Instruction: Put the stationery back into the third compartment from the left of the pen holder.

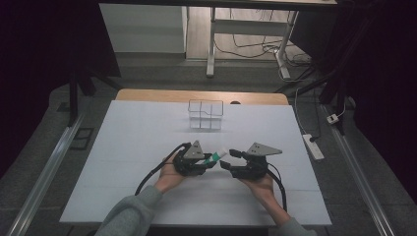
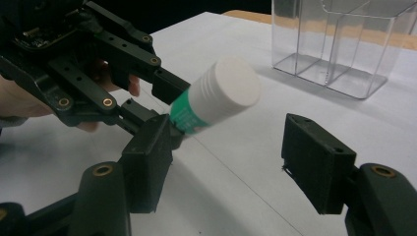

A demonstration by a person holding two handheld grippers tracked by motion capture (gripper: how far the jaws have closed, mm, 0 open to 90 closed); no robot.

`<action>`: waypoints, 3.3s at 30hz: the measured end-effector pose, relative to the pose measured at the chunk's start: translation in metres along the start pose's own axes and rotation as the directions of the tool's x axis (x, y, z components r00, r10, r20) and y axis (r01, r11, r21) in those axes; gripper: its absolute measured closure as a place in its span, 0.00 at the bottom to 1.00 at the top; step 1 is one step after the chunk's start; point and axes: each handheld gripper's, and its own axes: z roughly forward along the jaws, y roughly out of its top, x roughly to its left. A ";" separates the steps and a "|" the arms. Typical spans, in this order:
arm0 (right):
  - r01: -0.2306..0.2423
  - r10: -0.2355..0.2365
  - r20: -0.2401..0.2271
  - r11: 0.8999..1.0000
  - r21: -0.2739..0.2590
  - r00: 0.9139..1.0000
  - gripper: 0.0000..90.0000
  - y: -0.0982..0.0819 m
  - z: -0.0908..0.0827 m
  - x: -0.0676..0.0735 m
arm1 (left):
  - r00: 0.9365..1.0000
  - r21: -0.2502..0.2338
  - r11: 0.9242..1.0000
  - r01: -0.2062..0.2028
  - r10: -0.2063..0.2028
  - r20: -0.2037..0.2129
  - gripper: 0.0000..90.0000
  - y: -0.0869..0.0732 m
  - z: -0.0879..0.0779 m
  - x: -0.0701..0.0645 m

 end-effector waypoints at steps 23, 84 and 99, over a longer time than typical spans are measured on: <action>-0.011 0.010 -0.075 1.000 -0.019 0.997 0.71 0.009 0.010 0.008 | 1.000 0.020 1.000 -0.021 0.021 0.002 0.66 0.001 0.007 -0.004; 0.000 0.018 0.139 0.991 -0.134 0.990 0.71 0.089 0.014 -0.057 | 0.933 0.044 0.956 0.289 -0.271 -0.237 0.34 -0.132 -0.140 0.011; -0.027 0.053 0.205 0.991 -0.130 0.977 0.71 0.119 0.040 -0.084 | 0.931 0.044 0.956 0.291 -0.273 -0.244 0.33 -0.135 -0.140 0.013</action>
